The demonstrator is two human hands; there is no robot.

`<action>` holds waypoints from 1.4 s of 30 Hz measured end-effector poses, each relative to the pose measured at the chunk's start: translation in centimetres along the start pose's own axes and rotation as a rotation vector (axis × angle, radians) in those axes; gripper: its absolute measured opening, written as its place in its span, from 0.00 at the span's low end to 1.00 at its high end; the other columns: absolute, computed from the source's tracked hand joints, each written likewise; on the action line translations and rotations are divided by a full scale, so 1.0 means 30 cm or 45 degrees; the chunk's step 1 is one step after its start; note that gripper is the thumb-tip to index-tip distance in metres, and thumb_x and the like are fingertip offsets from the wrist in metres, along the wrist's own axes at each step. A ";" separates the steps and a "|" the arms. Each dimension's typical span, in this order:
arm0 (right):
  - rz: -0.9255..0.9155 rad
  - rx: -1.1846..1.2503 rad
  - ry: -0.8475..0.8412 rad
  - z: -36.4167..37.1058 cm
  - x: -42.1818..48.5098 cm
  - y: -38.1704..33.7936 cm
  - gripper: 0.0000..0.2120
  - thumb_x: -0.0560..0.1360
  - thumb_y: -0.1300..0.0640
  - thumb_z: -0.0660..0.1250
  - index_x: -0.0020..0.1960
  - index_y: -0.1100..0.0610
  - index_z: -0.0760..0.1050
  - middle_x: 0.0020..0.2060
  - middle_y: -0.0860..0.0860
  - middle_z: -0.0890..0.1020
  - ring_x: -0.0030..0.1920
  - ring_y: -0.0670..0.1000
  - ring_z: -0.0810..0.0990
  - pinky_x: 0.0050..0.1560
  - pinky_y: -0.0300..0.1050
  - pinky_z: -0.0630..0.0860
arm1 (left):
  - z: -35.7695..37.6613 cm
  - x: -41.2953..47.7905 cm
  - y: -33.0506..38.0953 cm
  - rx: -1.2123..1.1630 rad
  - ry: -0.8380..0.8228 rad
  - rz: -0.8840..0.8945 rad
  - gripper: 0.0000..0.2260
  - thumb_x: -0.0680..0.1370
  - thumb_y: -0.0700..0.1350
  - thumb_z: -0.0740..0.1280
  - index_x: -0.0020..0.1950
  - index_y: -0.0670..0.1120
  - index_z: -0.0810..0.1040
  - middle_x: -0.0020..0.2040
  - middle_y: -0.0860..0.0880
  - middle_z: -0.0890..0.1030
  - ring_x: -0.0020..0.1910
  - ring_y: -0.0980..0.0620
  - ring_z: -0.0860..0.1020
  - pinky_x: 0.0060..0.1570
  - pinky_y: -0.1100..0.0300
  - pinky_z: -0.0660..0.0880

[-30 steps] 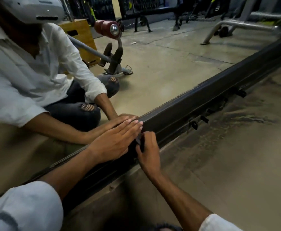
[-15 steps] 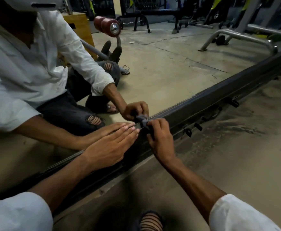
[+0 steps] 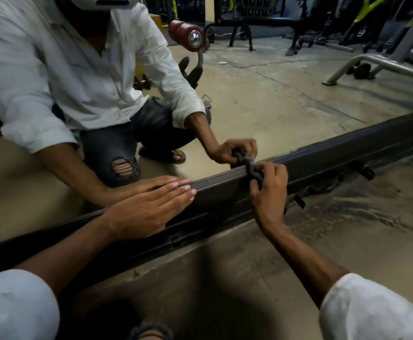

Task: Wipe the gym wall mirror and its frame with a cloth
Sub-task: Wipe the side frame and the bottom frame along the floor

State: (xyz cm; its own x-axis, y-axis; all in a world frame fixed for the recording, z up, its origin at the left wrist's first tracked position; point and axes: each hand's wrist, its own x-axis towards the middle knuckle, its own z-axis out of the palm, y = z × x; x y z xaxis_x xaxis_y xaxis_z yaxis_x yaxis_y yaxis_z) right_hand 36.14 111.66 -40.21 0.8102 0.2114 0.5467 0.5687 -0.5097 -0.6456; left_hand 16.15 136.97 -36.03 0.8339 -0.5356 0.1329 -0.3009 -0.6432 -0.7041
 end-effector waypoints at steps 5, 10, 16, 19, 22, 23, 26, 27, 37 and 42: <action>-0.493 0.148 -0.200 0.084 -0.158 -0.150 0.16 0.75 0.61 0.72 0.60 0.53 0.73 0.58 0.51 0.68 0.54 0.52 0.74 0.42 0.45 0.80 | -0.008 0.006 0.003 0.019 -0.047 -0.020 0.39 0.79 0.49 0.68 0.85 0.37 0.57 0.85 0.37 0.57 0.85 0.39 0.57 0.84 0.43 0.49; -0.602 0.099 -0.172 0.067 -0.108 -0.073 0.08 0.79 0.53 0.67 0.56 0.55 0.76 0.53 0.53 0.72 0.52 0.56 0.75 0.37 0.50 0.79 | -0.005 0.105 0.041 0.050 -0.111 -0.031 0.42 0.78 0.51 0.69 0.86 0.37 0.54 0.86 0.36 0.55 0.85 0.38 0.54 0.84 0.42 0.47; 0.106 0.173 0.201 0.073 -0.051 -0.040 0.14 0.71 0.65 0.69 0.54 0.58 0.70 0.55 0.54 0.69 0.55 0.56 0.74 0.52 0.55 0.79 | 0.008 0.207 0.049 0.047 -0.103 -0.016 0.39 0.81 0.52 0.64 0.86 0.37 0.51 0.87 0.36 0.49 0.86 0.38 0.50 0.84 0.43 0.51; -0.198 0.165 -0.020 0.104 -0.141 -0.113 0.17 0.71 0.62 0.71 0.55 0.54 0.68 0.55 0.52 0.69 0.53 0.54 0.74 0.47 0.46 0.79 | 0.012 0.204 0.056 0.017 -0.129 -0.028 0.39 0.82 0.52 0.63 0.86 0.37 0.51 0.86 0.35 0.51 0.86 0.38 0.50 0.84 0.42 0.52; -0.279 0.168 -0.106 0.101 -0.134 -0.092 0.20 0.70 0.63 0.75 0.53 0.51 0.66 0.53 0.50 0.69 0.52 0.54 0.74 0.44 0.47 0.78 | 0.009 0.203 0.052 0.002 -0.115 -0.038 0.39 0.81 0.51 0.64 0.86 0.37 0.52 0.86 0.35 0.52 0.86 0.38 0.50 0.84 0.42 0.53; -0.246 0.138 -0.054 0.092 -0.108 -0.062 0.18 0.70 0.63 0.74 0.52 0.53 0.67 0.52 0.52 0.70 0.52 0.56 0.74 0.45 0.50 0.78 | 0.007 0.202 0.051 0.002 -0.114 -0.041 0.39 0.81 0.51 0.64 0.86 0.37 0.52 0.86 0.36 0.51 0.86 0.38 0.50 0.84 0.43 0.54; 0.167 0.197 0.220 0.052 -0.030 0.052 0.14 0.71 0.67 0.70 0.50 0.56 0.69 0.51 0.54 0.70 0.52 0.58 0.74 0.54 0.60 0.76 | 0.009 0.201 0.051 -0.007 -0.109 -0.038 0.38 0.82 0.51 0.64 0.86 0.38 0.51 0.87 0.37 0.50 0.86 0.40 0.50 0.84 0.44 0.53; 0.274 0.206 0.252 0.043 -0.022 0.072 0.14 0.71 0.68 0.69 0.51 0.56 0.69 0.52 0.53 0.70 0.53 0.58 0.74 0.55 0.62 0.76 | 0.009 0.200 0.049 -0.004 -0.104 -0.037 0.38 0.82 0.51 0.64 0.87 0.38 0.51 0.87 0.37 0.50 0.86 0.40 0.49 0.84 0.44 0.52; -0.071 0.144 0.068 -0.039 -0.015 0.077 0.12 0.74 0.65 0.69 0.53 0.54 0.72 0.54 0.52 0.71 0.52 0.54 0.75 0.50 0.56 0.80 | 0.015 0.348 0.077 -0.002 -0.093 -0.023 0.39 0.78 0.52 0.65 0.85 0.38 0.56 0.86 0.35 0.53 0.86 0.37 0.53 0.85 0.43 0.47; 0.107 0.137 0.188 -0.070 0.058 0.158 0.15 0.75 0.67 0.70 0.58 0.56 0.74 0.57 0.52 0.73 0.56 0.54 0.76 0.58 0.57 0.79 | 0.054 0.471 0.087 0.037 -0.151 0.124 0.39 0.81 0.54 0.63 0.86 0.37 0.53 0.87 0.37 0.51 0.86 0.37 0.44 0.84 0.42 0.40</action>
State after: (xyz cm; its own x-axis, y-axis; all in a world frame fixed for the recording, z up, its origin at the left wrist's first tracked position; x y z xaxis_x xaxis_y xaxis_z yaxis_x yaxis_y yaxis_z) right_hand 39.94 107.86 -41.18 0.8301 0.0435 0.5559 0.5185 -0.4268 -0.7410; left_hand 27.89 128.60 -37.11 0.8507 -0.5253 -0.0190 -0.3709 -0.5742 -0.7298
